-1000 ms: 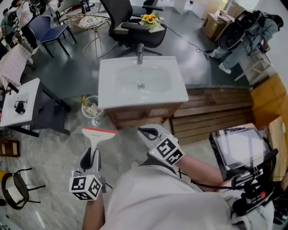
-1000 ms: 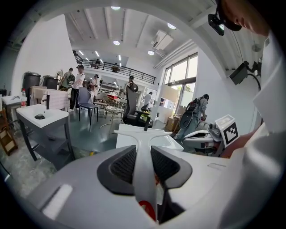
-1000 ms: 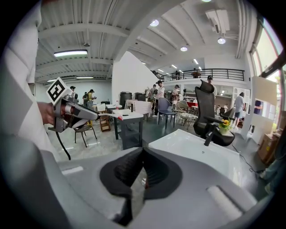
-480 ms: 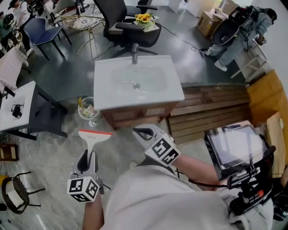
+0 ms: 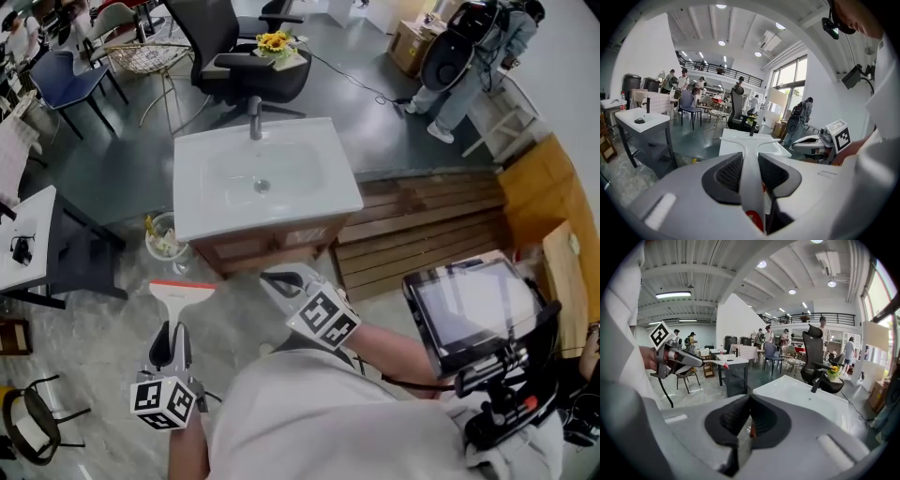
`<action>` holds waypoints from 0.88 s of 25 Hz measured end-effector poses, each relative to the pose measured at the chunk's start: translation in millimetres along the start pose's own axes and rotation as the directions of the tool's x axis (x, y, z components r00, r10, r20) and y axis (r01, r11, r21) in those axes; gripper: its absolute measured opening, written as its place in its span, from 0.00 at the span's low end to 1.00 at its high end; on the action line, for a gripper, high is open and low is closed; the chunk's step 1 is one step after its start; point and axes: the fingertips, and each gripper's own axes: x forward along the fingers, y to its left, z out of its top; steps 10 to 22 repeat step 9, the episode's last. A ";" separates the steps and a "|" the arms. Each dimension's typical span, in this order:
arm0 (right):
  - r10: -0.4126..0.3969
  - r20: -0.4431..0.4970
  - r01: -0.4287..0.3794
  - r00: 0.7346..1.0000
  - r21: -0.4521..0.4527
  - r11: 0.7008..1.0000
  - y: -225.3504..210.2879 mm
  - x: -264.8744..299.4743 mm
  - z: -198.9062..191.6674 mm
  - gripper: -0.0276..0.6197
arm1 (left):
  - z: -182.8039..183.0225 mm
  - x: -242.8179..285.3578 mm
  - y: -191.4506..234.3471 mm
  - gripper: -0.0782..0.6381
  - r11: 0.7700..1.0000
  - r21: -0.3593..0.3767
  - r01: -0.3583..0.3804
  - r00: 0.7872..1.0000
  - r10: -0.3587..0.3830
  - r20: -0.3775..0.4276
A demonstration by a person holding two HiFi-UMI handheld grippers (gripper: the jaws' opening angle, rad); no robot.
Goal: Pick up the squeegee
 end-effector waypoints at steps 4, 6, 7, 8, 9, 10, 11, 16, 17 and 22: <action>-0.008 -0.002 0.008 1.000 0.000 1.000 -6.7 -1.3 -1.5 0.05 | 1.0 8.0 -3.1 0.27 1.000 0.003 0.009 1.000 -0.009 -0.006; -0.010 0.000 0.010 1.000 -0.005 1.000 -10.5 -0.7 -1.7 0.05 | 1.6 12.4 -3.8 0.27 1.000 0.005 0.010 1.000 -0.010 -0.006; -0.010 0.000 0.010 1.000 -0.007 1.000 -12.4 -0.1 -2.0 0.05 | 1.8 14.7 -4.1 0.27 1.000 0.006 0.010 1.000 -0.010 -0.006; -0.009 0.001 0.009 1.000 -0.009 1.000 -14.3 0.5 -2.3 0.05 | 1.9 16.9 -4.4 0.27 1.000 0.007 0.010 1.000 -0.010 -0.007; -0.008 0.001 0.008 1.000 -0.010 1.000 -16.2 1.1 -2.6 0.05 | 2.0 19.2 -4.7 0.27 1.000 0.007 0.009 1.000 -0.009 -0.007; -0.008 0.001 0.008 1.000 -0.010 1.000 -16.2 1.1 -2.6 0.05 | 2.0 19.2 -4.7 0.27 1.000 0.007 0.009 1.000 -0.009 -0.007; -0.008 0.001 0.008 1.000 -0.010 1.000 -16.2 1.1 -2.6 0.05 | 2.0 19.2 -4.7 0.27 1.000 0.007 0.009 1.000 -0.009 -0.007; -0.008 0.001 0.008 1.000 -0.010 1.000 -16.2 1.1 -2.6 0.05 | 2.0 19.2 -4.7 0.27 1.000 0.007 0.009 1.000 -0.009 -0.007; -0.008 0.001 0.008 1.000 -0.010 1.000 -16.2 1.1 -2.6 0.05 | 2.0 19.2 -4.7 0.27 1.000 0.007 0.009 1.000 -0.009 -0.007; -0.008 0.001 0.008 1.000 -0.010 1.000 -16.2 1.1 -2.6 0.05 | 2.0 19.2 -4.7 0.27 1.000 0.007 0.009 1.000 -0.009 -0.007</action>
